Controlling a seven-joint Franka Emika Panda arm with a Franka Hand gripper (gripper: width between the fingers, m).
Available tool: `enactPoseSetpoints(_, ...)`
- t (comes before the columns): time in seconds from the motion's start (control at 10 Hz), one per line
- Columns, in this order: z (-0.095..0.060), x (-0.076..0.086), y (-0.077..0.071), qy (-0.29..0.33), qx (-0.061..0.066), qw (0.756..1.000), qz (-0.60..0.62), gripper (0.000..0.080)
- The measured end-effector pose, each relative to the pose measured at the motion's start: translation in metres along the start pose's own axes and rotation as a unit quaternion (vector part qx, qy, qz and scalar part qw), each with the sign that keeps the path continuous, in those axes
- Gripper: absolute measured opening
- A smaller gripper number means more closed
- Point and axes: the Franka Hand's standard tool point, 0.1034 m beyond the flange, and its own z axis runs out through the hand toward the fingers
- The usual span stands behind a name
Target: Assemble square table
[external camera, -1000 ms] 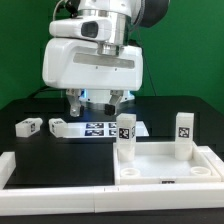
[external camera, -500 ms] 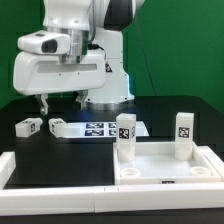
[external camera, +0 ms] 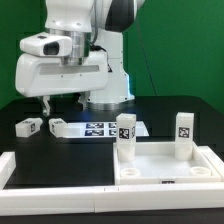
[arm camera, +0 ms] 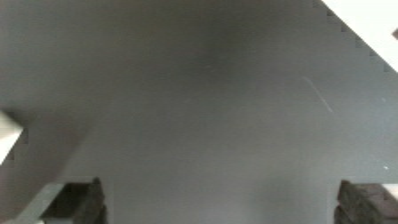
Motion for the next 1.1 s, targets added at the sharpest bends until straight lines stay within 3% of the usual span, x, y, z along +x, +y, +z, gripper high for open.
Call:
enactPoseSetpoints(0.3, 0.023, -0.040, -0.039, -0.139, 0.051, 0.988, 0.043, 0.0649)
enactPoseSetpoints(0.4, 0.028, -0.045, -0.050, -0.170, 0.053, 0.984, 0.031, 0.0649)
enactPoseSetpoints(0.8, 0.031, -0.044, -0.052, -0.289, 0.071, 0.955, 0.006, 0.0649)
enactPoseSetpoints(1.0, 0.026, -0.058, -0.037, -0.341, 0.080, 0.937, 0.010, 0.0649)
enactPoseSetpoints(1.1, 0.027, -0.059, -0.032, -0.338, 0.079, 0.938, 0.016, 0.0649)
